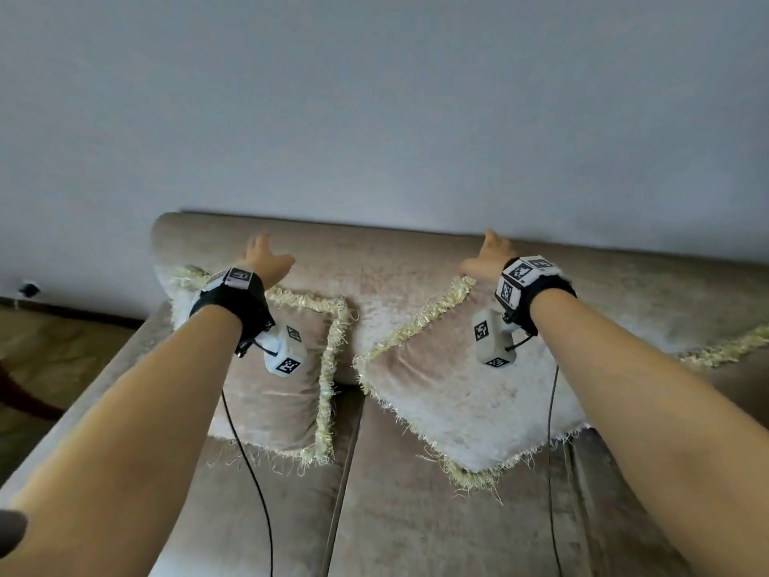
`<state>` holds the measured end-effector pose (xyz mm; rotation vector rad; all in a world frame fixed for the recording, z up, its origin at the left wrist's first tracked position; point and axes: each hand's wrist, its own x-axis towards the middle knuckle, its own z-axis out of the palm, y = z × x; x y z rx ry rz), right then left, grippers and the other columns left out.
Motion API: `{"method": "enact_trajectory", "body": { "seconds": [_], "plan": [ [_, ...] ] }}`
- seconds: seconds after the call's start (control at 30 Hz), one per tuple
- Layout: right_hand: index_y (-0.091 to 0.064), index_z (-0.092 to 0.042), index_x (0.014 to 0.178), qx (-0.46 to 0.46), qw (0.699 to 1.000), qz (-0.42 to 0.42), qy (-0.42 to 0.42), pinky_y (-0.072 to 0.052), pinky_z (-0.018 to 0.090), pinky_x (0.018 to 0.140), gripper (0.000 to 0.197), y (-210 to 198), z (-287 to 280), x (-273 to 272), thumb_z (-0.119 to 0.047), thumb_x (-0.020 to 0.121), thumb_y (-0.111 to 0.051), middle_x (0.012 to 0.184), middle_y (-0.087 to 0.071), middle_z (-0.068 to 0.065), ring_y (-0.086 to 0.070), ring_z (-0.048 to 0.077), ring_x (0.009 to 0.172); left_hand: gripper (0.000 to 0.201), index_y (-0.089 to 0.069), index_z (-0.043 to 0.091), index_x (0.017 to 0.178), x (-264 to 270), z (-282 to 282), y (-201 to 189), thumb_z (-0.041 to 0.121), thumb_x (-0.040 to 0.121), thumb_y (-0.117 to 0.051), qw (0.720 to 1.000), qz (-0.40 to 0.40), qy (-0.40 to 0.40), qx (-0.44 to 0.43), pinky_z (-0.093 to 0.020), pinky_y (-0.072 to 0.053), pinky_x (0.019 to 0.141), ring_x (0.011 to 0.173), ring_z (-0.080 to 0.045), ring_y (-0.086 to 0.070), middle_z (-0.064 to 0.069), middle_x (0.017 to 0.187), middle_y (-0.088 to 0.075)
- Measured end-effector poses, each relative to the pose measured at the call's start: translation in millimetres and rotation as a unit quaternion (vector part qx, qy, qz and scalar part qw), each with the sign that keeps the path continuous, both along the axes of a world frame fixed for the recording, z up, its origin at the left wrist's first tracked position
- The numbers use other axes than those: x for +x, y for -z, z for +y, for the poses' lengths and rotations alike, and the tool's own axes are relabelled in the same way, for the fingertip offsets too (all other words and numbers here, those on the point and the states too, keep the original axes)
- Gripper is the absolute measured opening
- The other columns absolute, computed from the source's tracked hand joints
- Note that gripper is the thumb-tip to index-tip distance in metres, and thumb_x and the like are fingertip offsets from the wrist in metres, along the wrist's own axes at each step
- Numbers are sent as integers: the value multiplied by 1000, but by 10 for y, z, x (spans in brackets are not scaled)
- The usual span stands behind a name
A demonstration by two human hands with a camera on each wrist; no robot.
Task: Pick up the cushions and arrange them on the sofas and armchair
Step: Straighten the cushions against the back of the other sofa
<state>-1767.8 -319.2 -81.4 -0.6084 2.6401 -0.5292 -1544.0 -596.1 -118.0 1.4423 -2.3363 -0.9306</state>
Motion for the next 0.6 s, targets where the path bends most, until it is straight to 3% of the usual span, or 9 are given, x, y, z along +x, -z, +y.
{"method": "enact_trajectory", "body": {
  "seconds": [0.13, 0.3, 0.43, 0.6],
  "plan": [
    [-4, -13, 154, -40, 999, -29, -7, -28, 42, 111, 95, -7, -473, 553, -19, 84, -67, 157, -10, 12, -18, 33, 144, 76, -15, 25, 153, 600, -435, -121, 31, 89, -56, 999, -36, 5, -32, -54, -19, 116, 145, -37, -14, -5, 161, -9],
    [-8, -14, 153, -38, 999, -29, 4, -30, 44, 110, 92, 118, -1120, 1163, -19, 82, -67, 155, -14, 12, -21, 34, 143, 78, -8, 27, 155, 1326, -973, -115, 34, 92, -54, 996, -76, 37, -9, -52, -14, 118, 148, -34, -3, -5, 162, -1],
    [-4, -15, 153, -24, 999, -40, -12, -23, 49, 114, 96, 321, -1598, 1634, -22, 81, -67, 158, -9, 13, -13, 34, 145, 82, 0, 29, 154, 1749, -1372, 22, 40, 91, -52, 992, -111, 53, 10, -54, -13, 118, 148, -34, -1, -9, 162, 5],
    [3, -19, 155, -22, 997, -76, -20, -13, 48, 117, 109, 803, -2095, 1939, -34, 78, -73, 161, 4, 10, 1, 32, 148, 82, -3, 27, 154, 1946, -1832, 398, 40, 91, -53, 991, -119, 65, 21, -54, -16, 117, 147, -34, -6, -11, 162, 1]
  ]
}}
